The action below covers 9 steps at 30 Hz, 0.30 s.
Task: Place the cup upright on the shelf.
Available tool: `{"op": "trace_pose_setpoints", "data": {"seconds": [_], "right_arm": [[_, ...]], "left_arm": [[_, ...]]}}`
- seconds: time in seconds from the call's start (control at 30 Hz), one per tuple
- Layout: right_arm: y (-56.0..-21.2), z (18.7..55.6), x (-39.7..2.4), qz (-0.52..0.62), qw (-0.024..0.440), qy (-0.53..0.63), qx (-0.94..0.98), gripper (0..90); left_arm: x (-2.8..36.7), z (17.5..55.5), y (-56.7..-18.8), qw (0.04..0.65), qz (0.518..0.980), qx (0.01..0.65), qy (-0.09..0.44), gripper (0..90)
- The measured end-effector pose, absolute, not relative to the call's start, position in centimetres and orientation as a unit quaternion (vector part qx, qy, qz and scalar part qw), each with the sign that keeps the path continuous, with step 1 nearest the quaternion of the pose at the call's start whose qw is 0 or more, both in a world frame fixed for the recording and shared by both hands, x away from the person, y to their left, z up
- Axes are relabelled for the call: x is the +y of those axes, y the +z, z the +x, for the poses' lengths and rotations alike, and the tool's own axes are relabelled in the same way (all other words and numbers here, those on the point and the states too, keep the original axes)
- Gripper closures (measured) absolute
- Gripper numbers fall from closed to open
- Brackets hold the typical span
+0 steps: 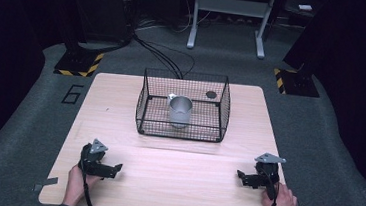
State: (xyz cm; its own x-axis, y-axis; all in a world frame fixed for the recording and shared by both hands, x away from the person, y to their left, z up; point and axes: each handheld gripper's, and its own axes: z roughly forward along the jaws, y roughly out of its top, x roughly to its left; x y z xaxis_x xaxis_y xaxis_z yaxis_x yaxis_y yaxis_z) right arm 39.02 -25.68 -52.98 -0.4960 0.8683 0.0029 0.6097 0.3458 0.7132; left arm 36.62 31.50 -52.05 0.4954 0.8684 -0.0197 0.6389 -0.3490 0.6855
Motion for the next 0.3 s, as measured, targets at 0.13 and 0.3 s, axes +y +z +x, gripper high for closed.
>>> {"op": "trace_pose_setpoints", "data": {"seconds": [0.13, 0.3], "right_arm": [[-52.98, 39.03, -25.68, 0.463, 0.193, 0.335, 0.797, 0.0], [-52.98, 39.02, -25.69, 0.463, 0.193, 0.335, 0.798, 0.0]], "left_arm": [[31.71, 36.52, -52.92, 0.325, 0.801, 0.465, 0.193, 0.1], [31.85, 36.35, -53.19, 0.337, 0.796, 0.46, 0.201, 0.0]]}}
